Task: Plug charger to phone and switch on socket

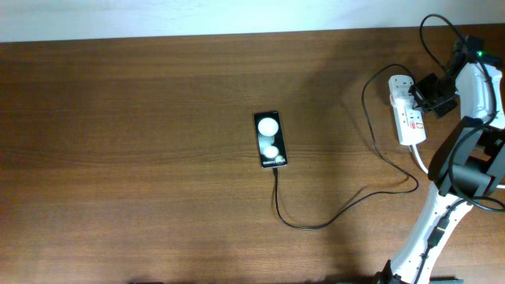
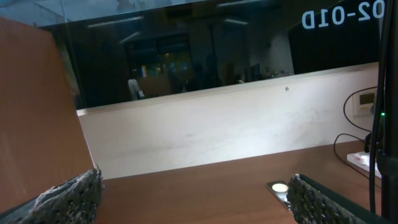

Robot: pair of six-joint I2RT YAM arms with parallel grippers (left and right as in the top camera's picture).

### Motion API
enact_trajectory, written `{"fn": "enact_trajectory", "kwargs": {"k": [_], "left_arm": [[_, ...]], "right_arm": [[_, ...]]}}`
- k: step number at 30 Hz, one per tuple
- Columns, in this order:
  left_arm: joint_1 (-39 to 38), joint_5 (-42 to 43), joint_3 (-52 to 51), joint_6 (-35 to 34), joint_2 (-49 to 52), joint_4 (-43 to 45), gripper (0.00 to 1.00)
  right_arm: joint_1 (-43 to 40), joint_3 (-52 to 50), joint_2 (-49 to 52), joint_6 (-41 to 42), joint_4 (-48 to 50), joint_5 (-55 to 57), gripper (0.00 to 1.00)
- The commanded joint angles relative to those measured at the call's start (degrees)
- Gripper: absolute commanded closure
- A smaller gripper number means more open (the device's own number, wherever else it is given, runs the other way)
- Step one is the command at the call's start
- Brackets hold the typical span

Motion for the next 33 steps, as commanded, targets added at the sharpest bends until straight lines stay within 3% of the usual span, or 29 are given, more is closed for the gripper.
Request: {"fn": "enact_trajectory", "kwargs": {"k": [1,15,23,28,30,33], "left_arm": [[0.2,-0.4,-0.2,0.1,-0.1,0.0,0.01],[0.2,-0.4,-0.2,0.1,-0.1,0.0,0.01],[0.2,-0.4,-0.2,0.1,-0.1,0.0,0.01],[0.2,-0.4,-0.2,0.1,-0.1,0.0,0.01],[0.2,-0.4,-0.2,0.1,-0.1,0.0,0.01],[0.2,-0.4,-0.2,0.1,-0.1,0.0,0.01]], "right_arm": [[3.0,-0.8,5.4,0.3,1.8,-5.0,0.96],[2.8,-0.7,8.0,0.3,-1.8,-3.5,0.96],[-4.7,20.6,6.8,-1.4,-20.8,2.3,0.96],[-4.5,21.1,6.7,-1.5,-23.4,2.2,0.96],[-5.0,21.7,5.0,-1.5,-25.8,1.9,0.96],[-5.2,22.6,-6.3,-1.4,-26.4,1.2,0.96]]}}
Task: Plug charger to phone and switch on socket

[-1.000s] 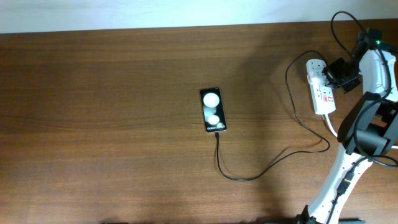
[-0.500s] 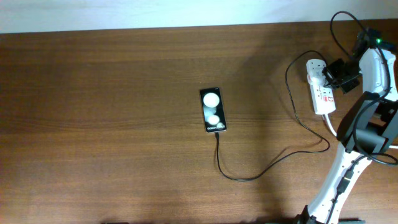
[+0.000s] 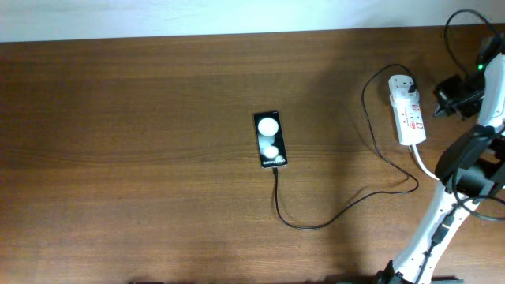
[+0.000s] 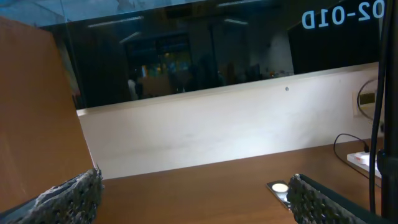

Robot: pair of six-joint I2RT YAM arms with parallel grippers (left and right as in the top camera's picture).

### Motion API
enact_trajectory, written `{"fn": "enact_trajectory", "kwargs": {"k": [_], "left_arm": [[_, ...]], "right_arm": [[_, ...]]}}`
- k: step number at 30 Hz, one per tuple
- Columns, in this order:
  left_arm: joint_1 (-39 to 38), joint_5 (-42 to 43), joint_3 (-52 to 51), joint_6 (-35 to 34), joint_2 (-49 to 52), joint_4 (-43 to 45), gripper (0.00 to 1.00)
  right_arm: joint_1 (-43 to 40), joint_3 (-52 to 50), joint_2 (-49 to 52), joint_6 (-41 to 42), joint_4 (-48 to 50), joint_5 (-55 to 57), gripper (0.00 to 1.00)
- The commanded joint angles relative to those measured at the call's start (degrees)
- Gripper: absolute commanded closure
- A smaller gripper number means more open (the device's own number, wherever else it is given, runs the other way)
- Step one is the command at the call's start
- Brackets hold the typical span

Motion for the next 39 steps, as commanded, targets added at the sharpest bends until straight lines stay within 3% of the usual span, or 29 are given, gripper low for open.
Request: {"fn": "enact_trajectory", "kwargs": {"k": [1,5,9,12,17,21,25,29,34,37,39], "left_arm": [[0.2,-0.4,-0.2,0.1,-0.1,0.0,0.01],[1.7,-0.4,-0.2,0.1,-0.1,0.0,0.01],[4.6,-0.4,-0.2,0.1,-0.1,0.0,0.01],[4.6,-0.4,-0.2,0.1,-0.1,0.3,0.01],[4.6,-0.6,-6.3,0.1,-0.1,6.4,0.01],[4.6,0.9,-29.7,0.1,-0.1,21.0,0.01],[4.6,8.1,-59.1,0.1,-0.1,47.3,0.01],[4.6,8.2,-81.9,0.1,-0.1,69.1,0.01],[4.6,6.8,-99.4,0.1,-0.1,84.7,0.01],[4.6,1.4,-108.5,0.1,-0.1,96.0,0.01],[4.6,0.5,-111.8,0.1,-0.1,98.7,0.01]], "right_arm": [[-0.3,2.4,-17.0,-0.3,-0.2,-2.0,0.96],[-0.4,2.4,-39.9,-0.3,1.9,-10.3,0.96],[-0.4,2.4,-55.8,2.3,15.1,-20.8,0.96],[-0.4,2.4,-62.5,5.9,26.1,-22.2,0.96],[-0.4,2.4,-64.9,5.9,25.1,-25.9,0.96],[-0.4,2.3,-67.7,5.7,23.8,-25.9,0.95],[-0.4,2.3,-68.1,5.7,23.8,-25.9,0.95],[-0.4,2.3,-68.2,5.7,23.0,-26.1,0.95],[-0.4,2.3,-68.3,5.7,22.9,-26.4,0.95],[-0.4,2.3,-68.8,5.7,22.9,-26.4,0.95],[-0.4,2.3,-69.1,5.7,22.9,-26.4,0.95]]}}
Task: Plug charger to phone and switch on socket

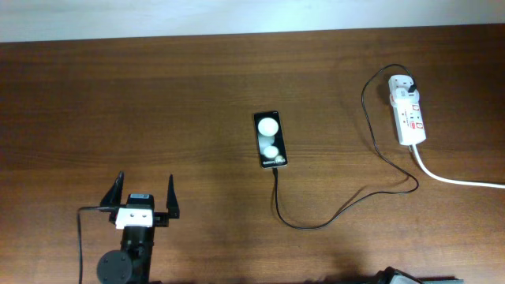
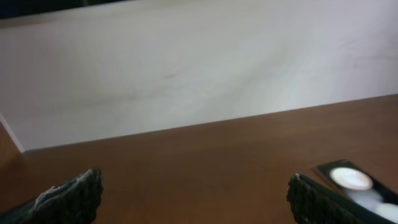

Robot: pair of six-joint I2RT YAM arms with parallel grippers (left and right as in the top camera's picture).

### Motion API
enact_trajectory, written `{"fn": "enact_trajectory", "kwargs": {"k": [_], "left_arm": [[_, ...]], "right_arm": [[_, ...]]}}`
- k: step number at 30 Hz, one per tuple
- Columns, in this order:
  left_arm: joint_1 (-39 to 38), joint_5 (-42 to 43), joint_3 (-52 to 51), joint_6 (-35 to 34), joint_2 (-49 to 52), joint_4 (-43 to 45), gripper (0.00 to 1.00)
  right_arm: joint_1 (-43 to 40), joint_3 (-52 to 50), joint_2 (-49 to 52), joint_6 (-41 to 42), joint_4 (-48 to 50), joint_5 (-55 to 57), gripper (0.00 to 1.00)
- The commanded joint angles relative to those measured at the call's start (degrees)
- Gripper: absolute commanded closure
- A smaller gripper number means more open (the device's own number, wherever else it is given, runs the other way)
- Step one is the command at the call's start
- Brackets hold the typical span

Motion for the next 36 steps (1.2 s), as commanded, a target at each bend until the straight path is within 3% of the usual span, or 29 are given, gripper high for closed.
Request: {"fn": "enact_trajectory", "kwargs": {"k": [1,5,17,23,24,25,26,29,32,33,36], "left_arm": [[0.1,-2.9,-3.7,0.2,-0.2,1.0,0.01],[0.1,-3.0,-3.7,0.2,-0.2,-4.3,0.01],[0.2,-2.9,-3.7,0.2,-0.5,-4.1,0.01],[0.2,-2.9,-3.7,0.2,-0.4,-4.1,0.01],[0.2,-2.9,-3.7,0.2,-0.4,-4.1,0.01],[0.2,-2.9,-3.7,0.2,-0.4,-4.1,0.01],[0.2,-2.9,-3.7,0.2,-0.4,-4.1,0.01],[0.2,-2.9,-3.7,0.2,-0.4,-4.1,0.01],[0.2,-2.9,-3.7,0.2,-0.4,-4.1,0.01],[0.2,-2.9,-3.7,0.2,-0.4,-4.1,0.01],[0.2,-2.9,-3.7,0.2,-0.4,-4.1,0.01]], "right_arm": [[-0.1,0.1,-0.9,0.1,0.2,-0.6,0.95],[-0.1,0.1,-1.0,0.1,-0.1,-0.6,0.91],[0.0,0.1,-2.4,0.3,-1.2,-0.6,0.81],[6.8,0.1,-2.7,0.3,-1.1,-0.6,0.78],[7.1,0.1,-2.7,0.3,-1.4,-0.6,0.59],[7.1,0.1,-2.6,0.3,-2.3,-0.6,0.23],[7.1,0.1,-2.6,0.3,-8.6,-0.6,0.01],[7.1,0.1,-2.6,0.3,-23.0,-0.5,0.01],[7.0,0.1,-2.6,-3.0,-31.4,17.9,0.01],[7.0,-0.1,-2.6,-5.7,-31.3,21.9,0.01],[7.1,-2.4,-2.7,-21.7,-31.3,19.2,0.01]]}}
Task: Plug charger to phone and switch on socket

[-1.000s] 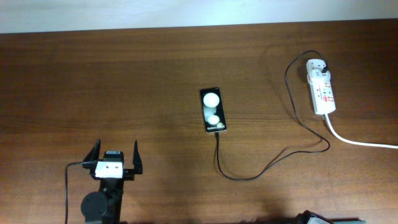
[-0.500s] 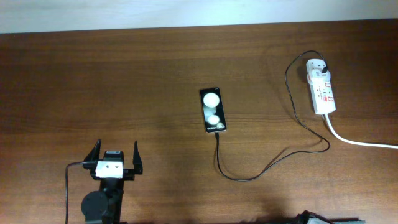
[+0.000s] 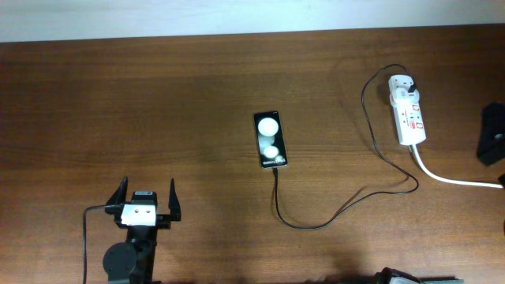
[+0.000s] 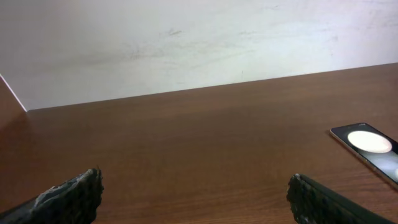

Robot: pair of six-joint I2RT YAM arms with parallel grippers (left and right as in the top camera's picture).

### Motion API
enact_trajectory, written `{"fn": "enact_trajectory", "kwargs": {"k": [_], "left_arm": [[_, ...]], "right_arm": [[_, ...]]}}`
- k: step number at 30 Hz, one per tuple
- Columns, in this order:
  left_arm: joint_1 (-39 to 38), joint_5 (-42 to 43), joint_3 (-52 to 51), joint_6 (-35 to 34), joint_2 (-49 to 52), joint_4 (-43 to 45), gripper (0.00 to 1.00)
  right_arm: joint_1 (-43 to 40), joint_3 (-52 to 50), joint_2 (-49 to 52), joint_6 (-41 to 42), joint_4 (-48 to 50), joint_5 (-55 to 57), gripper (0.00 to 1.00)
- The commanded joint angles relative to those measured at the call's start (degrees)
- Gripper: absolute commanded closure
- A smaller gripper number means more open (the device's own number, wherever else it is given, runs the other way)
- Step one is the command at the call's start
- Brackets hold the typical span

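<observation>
The black phone (image 3: 271, 140) lies flat mid-table with its screen reflecting two lights, and it also shows at the right edge of the left wrist view as the phone (image 4: 372, 148). A black charger cable (image 3: 316, 225) meets the phone's lower edge, loops right and rises to a plug in the white power strip (image 3: 409, 118). My left gripper (image 3: 147, 199) stands open near the front left, far from the phone, with its fingers (image 4: 68, 198) wide apart and nothing between them. A dark part of the right arm (image 3: 492, 134) shows at the right edge, its fingers unseen.
The strip's white lead (image 3: 458, 180) runs off to the right. A pale wall (image 4: 186, 43) borders the far side of the brown table (image 3: 118, 102).
My left gripper has shifted slightly right and toward the front, and its camera now sees more table. A dark part of the right arm has come back in at the right edge.
The right gripper was at the power strip while the left arm was out of the overhead view. Then the right arm stood just right of the strip. Later it was gone and the left gripper stood open at the front left, where it stays.
</observation>
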Motion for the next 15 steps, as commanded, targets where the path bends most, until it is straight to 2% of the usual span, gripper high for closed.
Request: {"fn": "enact_trajectory", "kwargs": {"k": [1,4,7,12,15], "left_arm": [[0.2,-0.4,-0.2,0.2,-0.3,-0.3,0.01],[0.2,-0.4,-0.2,0.2,-0.3,-0.3,0.01],[0.2,-0.4,-0.2,0.2,-0.3,-0.3,0.01],[0.2,-0.4,-0.2,0.2,-0.3,-0.3,0.01],[0.2,-0.4,-0.2,0.2,-0.3,-0.3,0.01]], "right_arm": [[1.2,-2.4,-0.9,-15.2,-0.3,1.7,0.01],[7.6,-7.0,-7.2,-18.2,1.2,11.4,0.01],[10.5,-21.6,-16.9,-21.0,10.5,12.2,0.01],[12.9,-59.3,-37.8,-21.1,33.4,12.0,0.01],[16.3,-81.5,-50.0,-21.1,51.7,9.6,0.01]]}}
